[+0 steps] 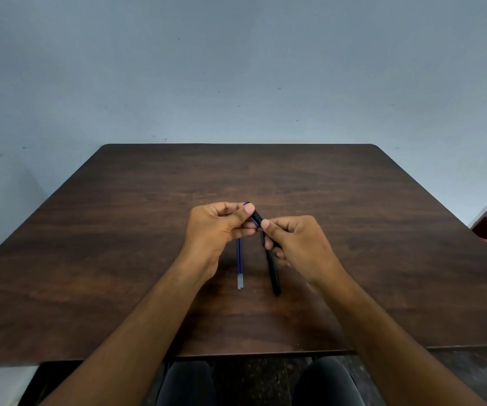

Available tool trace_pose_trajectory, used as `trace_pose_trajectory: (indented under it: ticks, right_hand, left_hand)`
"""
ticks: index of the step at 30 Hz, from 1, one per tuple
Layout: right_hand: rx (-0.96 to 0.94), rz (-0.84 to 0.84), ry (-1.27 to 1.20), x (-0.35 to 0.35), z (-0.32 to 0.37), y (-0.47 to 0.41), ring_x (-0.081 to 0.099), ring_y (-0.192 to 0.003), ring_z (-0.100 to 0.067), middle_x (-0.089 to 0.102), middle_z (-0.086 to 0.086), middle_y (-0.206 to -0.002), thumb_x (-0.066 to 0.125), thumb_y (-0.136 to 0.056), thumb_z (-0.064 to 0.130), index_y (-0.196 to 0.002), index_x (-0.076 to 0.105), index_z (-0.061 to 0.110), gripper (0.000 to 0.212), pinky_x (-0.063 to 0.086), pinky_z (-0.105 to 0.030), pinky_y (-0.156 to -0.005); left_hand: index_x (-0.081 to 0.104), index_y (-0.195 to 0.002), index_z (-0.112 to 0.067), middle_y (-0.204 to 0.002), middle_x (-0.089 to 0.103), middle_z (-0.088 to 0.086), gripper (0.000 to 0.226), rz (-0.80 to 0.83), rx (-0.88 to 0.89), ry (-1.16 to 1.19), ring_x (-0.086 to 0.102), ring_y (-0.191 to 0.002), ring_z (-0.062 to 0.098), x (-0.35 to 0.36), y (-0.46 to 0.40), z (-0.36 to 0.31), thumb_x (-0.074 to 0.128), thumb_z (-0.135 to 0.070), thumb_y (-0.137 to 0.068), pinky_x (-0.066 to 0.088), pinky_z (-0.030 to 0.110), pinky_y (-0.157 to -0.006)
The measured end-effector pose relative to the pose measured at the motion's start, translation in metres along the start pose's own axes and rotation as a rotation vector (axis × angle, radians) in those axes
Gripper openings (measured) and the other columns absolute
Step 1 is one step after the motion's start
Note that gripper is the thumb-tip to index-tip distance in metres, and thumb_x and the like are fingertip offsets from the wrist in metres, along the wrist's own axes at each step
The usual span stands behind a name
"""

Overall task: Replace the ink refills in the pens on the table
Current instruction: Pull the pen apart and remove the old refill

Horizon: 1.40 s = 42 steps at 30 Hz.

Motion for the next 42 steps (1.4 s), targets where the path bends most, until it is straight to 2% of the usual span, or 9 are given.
trace_pose_trajectory:
  ticks: [5, 8, 11, 20, 24, 26, 31, 36, 42]
  right_hand:
    - [0.032, 0.07, -0.102, -0.005, -0.001, -0.002, 0.043, -0.04, -0.006, 0.061, 0.006, -0.051, 0.056, -0.104, 0.017, -0.078, 0.073, 0.011, 0.032, 0.038, -0.02, -0.043]
    - [0.047, 0.087, -0.098, -0.01, -0.002, -0.006, 0.049, -0.05, -0.01, 0.07, -0.008, -0.069, 0.059, -0.103, 0.014, -0.095, 0.078, 0.004, 0.023, 0.041, -0.022, -0.047]
    - [0.043, 0.106, -0.112, -0.011, -0.005, -0.01, 0.047, -0.054, -0.015, 0.067, -0.015, -0.072, 0.061, -0.102, 0.015, -0.095, 0.078, 0.0, 0.023, 0.039, -0.025, -0.048]
    - [-0.045, 0.145, 0.01, -0.012, -0.007, -0.013, 0.05, -0.051, -0.007, 0.067, -0.009, -0.067, 0.063, -0.1, 0.019, -0.091, 0.078, 0.001, 0.025, 0.042, -0.016, -0.05]
    - [-0.1, 0.133, 0.129, -0.014, -0.003, -0.013, 0.051, -0.054, -0.021, 0.065, -0.019, -0.062, 0.063, -0.1, 0.024, -0.078, 0.076, 0.006, 0.03, 0.047, -0.03, -0.057]
    - [-0.104, 0.129, 0.157, -0.014, -0.002, -0.013, 0.047, -0.054, -0.025, 0.058, -0.012, -0.055, 0.063, -0.1, 0.024, -0.07, 0.073, 0.011, 0.035, 0.045, -0.036, -0.058]
    - [-0.096, 0.195, 0.144, -0.02, -0.001, -0.015, 0.047, -0.057, -0.027, 0.059, -0.017, -0.062, 0.062, -0.101, 0.023, -0.078, 0.074, -0.001, 0.035, 0.044, -0.037, -0.06]
    - [-0.127, 0.096, 0.208, -0.012, -0.008, -0.015, 0.044, -0.048, -0.018, 0.056, -0.001, -0.049, 0.064, -0.099, 0.024, -0.069, 0.074, 0.007, 0.036, 0.042, -0.034, -0.054]
    - [-0.092, 0.08, 0.169, -0.011, -0.014, -0.015, 0.052, -0.055, -0.022, 0.069, -0.015, -0.064, 0.064, -0.099, 0.025, -0.079, 0.078, 0.007, 0.03, 0.049, -0.038, -0.06]
  left_hand:
    - [0.072, -0.1, -0.001, -0.083, 0.077, 0.013, 0.02, -0.01, -0.008, 0.008, 0.074, -0.075, 0.021, -0.003, 0.001, -0.001, 0.075, -0.012, -0.084, 0.06, 0.028, -0.068]
    - [0.072, -0.102, -0.001, -0.086, 0.076, 0.013, 0.021, 0.001, -0.032, 0.051, 0.075, -0.079, 0.023, -0.004, 0.003, 0.001, 0.072, -0.014, -0.085, 0.06, 0.028, -0.072]
    - [0.073, -0.103, -0.001, -0.096, 0.076, 0.012, 0.03, 0.076, -0.057, 0.148, 0.074, -0.088, 0.024, 0.002, 0.007, 0.002, 0.074, -0.021, -0.081, 0.059, 0.028, -0.077]
    - [0.071, -0.092, 0.003, -0.087, 0.076, 0.016, 0.013, -0.007, -0.046, 0.11, 0.075, -0.081, 0.031, 0.007, 0.006, 0.003, 0.067, -0.01, -0.09, 0.061, 0.03, -0.066]
    - [0.068, -0.097, 0.008, -0.087, 0.076, 0.019, 0.019, -0.045, -0.073, 0.177, 0.075, -0.081, 0.033, 0.01, 0.008, 0.005, 0.068, -0.009, -0.089, 0.061, 0.031, -0.065]
    - [0.068, -0.097, 0.009, -0.088, 0.075, 0.021, 0.02, -0.043, -0.091, 0.212, 0.075, -0.08, 0.035, 0.01, 0.008, 0.006, 0.069, -0.009, -0.089, 0.061, 0.033, -0.065]
    - [0.067, -0.097, 0.009, -0.089, 0.075, 0.022, 0.02, -0.019, -0.139, 0.264, 0.074, -0.083, 0.036, 0.01, 0.008, 0.007, 0.069, -0.009, -0.088, 0.061, 0.036, -0.066]
    - [0.063, -0.102, 0.006, -0.087, 0.075, 0.021, 0.021, -0.111, -0.168, 0.328, 0.075, -0.081, 0.037, 0.006, 0.004, 0.003, 0.069, -0.009, -0.088, 0.06, 0.036, -0.058]
    - [0.066, -0.105, 0.008, -0.092, 0.075, 0.021, 0.026, -0.053, -0.148, 0.25, 0.075, -0.085, 0.034, 0.004, 0.002, 0.005, 0.071, -0.01, -0.087, 0.061, 0.034, -0.063]
Point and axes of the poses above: each hand's wrist, its own y-axis away from the middle knuckle, its own x-axis out of the palm, z = x × y, the point moved 2 cm from there along -y, towards the middle knuckle
